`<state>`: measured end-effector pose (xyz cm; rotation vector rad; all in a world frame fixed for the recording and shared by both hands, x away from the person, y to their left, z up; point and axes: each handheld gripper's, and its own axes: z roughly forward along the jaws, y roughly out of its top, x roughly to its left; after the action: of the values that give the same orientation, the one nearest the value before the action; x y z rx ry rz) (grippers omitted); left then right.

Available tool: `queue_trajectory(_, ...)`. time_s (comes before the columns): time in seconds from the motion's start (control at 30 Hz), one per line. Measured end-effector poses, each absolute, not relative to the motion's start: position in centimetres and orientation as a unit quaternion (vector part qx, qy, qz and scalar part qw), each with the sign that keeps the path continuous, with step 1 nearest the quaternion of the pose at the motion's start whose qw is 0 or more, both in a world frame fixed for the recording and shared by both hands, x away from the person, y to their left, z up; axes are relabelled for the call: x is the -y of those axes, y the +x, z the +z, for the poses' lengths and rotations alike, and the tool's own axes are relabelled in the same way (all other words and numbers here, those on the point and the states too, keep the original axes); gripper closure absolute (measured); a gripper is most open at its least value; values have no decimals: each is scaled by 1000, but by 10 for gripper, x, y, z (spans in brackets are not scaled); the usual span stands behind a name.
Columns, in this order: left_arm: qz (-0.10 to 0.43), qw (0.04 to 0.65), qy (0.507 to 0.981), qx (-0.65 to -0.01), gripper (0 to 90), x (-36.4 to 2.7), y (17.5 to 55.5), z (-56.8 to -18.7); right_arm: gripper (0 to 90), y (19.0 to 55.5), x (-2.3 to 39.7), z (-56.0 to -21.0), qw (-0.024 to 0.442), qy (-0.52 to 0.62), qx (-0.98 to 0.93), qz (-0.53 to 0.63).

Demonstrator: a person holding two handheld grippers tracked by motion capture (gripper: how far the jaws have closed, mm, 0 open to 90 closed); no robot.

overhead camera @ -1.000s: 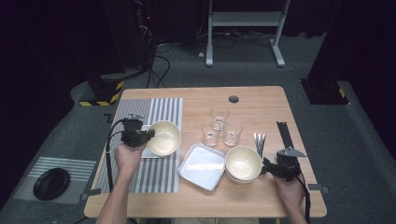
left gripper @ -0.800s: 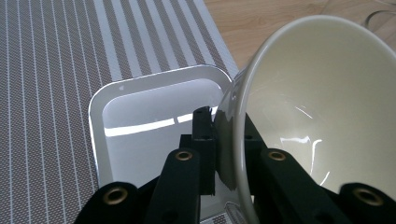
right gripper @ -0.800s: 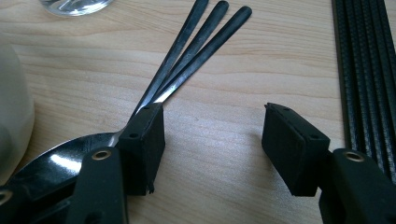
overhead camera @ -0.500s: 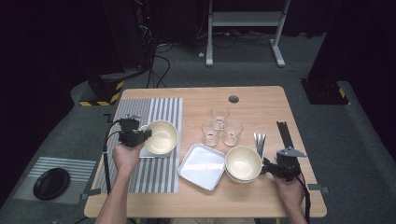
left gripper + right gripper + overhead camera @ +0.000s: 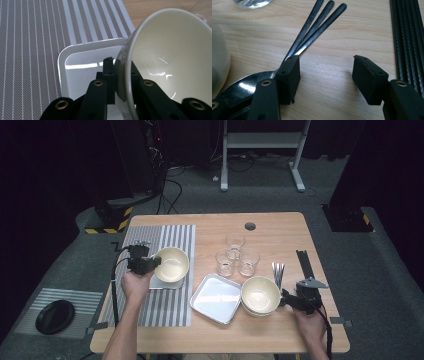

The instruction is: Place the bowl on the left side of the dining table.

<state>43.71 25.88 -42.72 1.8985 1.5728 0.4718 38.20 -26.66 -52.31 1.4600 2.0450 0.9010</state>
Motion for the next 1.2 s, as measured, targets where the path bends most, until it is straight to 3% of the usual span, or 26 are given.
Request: queue_trajectory(1.2,163,341,680,-629,827,-278,455,-440,389,382,266,-523,232,533,-745,328)
